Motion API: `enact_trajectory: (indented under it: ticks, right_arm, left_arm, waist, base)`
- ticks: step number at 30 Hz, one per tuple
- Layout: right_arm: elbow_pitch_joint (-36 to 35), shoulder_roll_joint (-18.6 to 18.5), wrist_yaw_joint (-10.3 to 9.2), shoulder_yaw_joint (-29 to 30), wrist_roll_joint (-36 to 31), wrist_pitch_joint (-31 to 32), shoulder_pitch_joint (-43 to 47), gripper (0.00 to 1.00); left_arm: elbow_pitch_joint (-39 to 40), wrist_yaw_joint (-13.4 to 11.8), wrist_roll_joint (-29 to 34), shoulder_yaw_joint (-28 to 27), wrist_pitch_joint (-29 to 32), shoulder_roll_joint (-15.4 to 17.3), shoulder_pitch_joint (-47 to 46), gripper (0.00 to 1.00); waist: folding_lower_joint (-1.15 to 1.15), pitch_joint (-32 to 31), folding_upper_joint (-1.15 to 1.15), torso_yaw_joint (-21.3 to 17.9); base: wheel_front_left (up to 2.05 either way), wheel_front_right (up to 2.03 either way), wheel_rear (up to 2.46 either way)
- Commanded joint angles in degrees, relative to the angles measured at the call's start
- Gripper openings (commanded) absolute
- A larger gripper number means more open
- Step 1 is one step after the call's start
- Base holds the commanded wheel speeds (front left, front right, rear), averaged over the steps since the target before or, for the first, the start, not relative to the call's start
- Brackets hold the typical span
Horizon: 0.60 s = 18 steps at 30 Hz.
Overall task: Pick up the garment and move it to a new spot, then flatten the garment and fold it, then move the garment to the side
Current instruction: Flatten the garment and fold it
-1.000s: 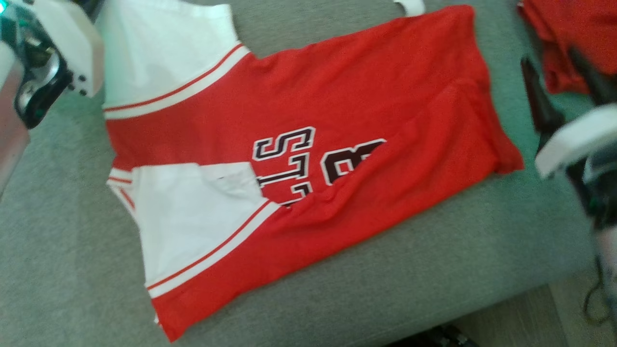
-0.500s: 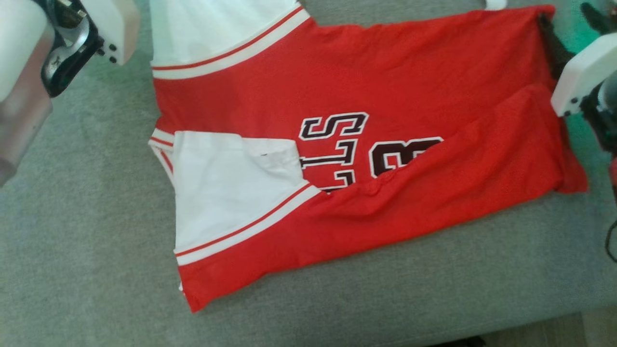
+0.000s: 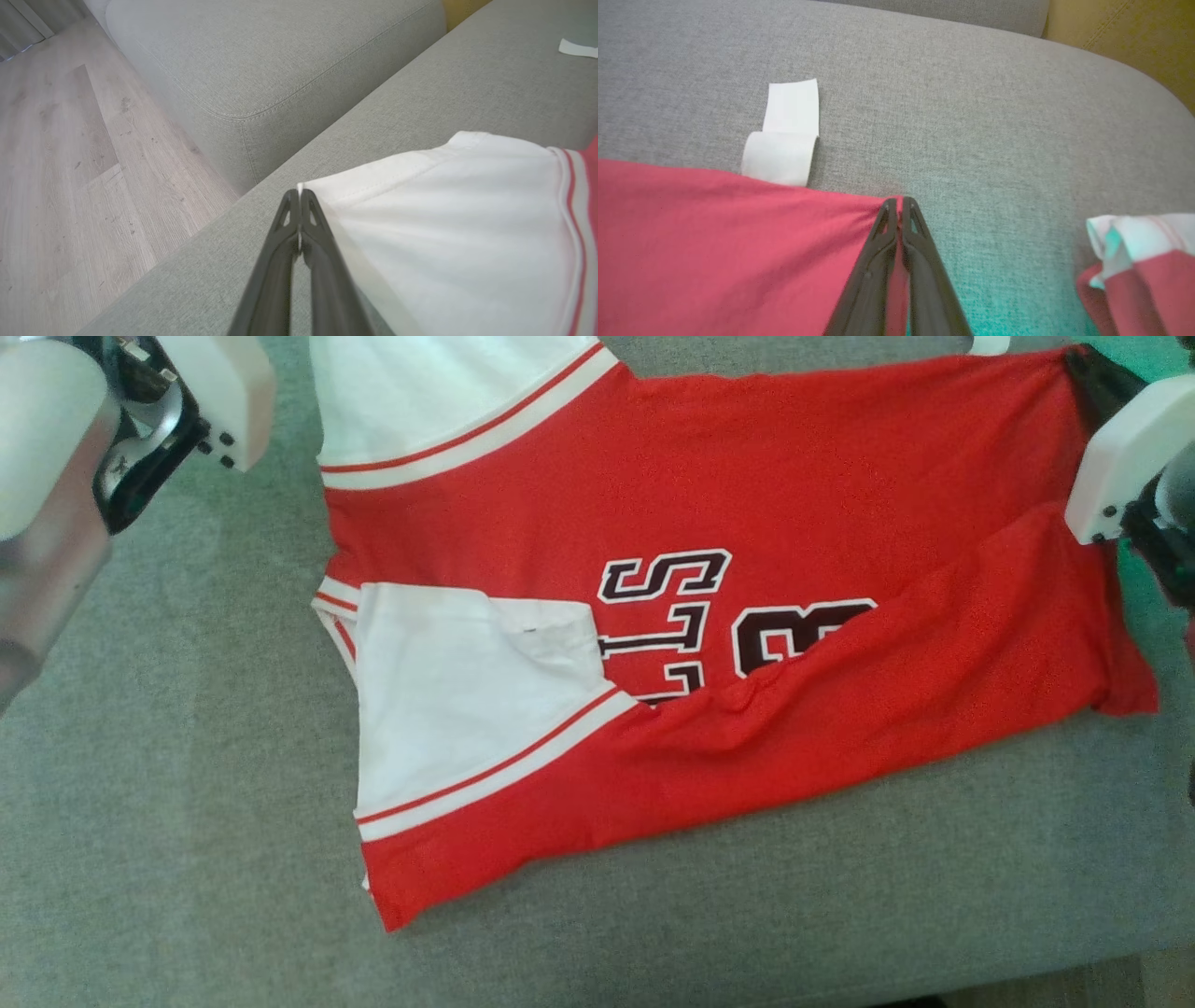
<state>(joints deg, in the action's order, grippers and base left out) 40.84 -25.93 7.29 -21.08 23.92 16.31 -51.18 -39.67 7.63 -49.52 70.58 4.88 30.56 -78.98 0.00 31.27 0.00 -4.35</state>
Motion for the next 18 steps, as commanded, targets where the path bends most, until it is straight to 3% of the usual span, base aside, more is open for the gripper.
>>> enact_trajectory:
  ticks: [1, 13, 18]
  right_arm:
    - [-0.4, -1.9, 0.2, -0.8, 0.5, 0.3, 0.7, 0.0]
    - [-1.5, -4.2, 0.2, 0.9, 0.9, -10.6, -3.0, 0.0]
    - [-2.4, -5.0, 0.2, 1.4, 3.6, -12.5, 0.4, 0.0]
  left_arm:
    - [-0.2, -0.1, -0.4, -2.0, -0.9, 2.0, -4.0, 0.0]
    - [-5.5, -0.4, 1.2, -2.8, -14.0, 0.3, -6.7, 0.0]
    - [-5.6, -0.2, -0.9, -2.3, -16.0, -0.8, -3.4, 0.0]
  waist:
    - [0.0, -0.1, 0.0, -0.1]
    - [0.0, -2.9, 0.0, 0.0]
    - [0.0, -5.9, 0.0, 1.2]
  base:
    - [0.0, 0.0, 0.0]
    - [0.0, 0.0, 0.0]
    - [0.0, 0.0, 0.0]
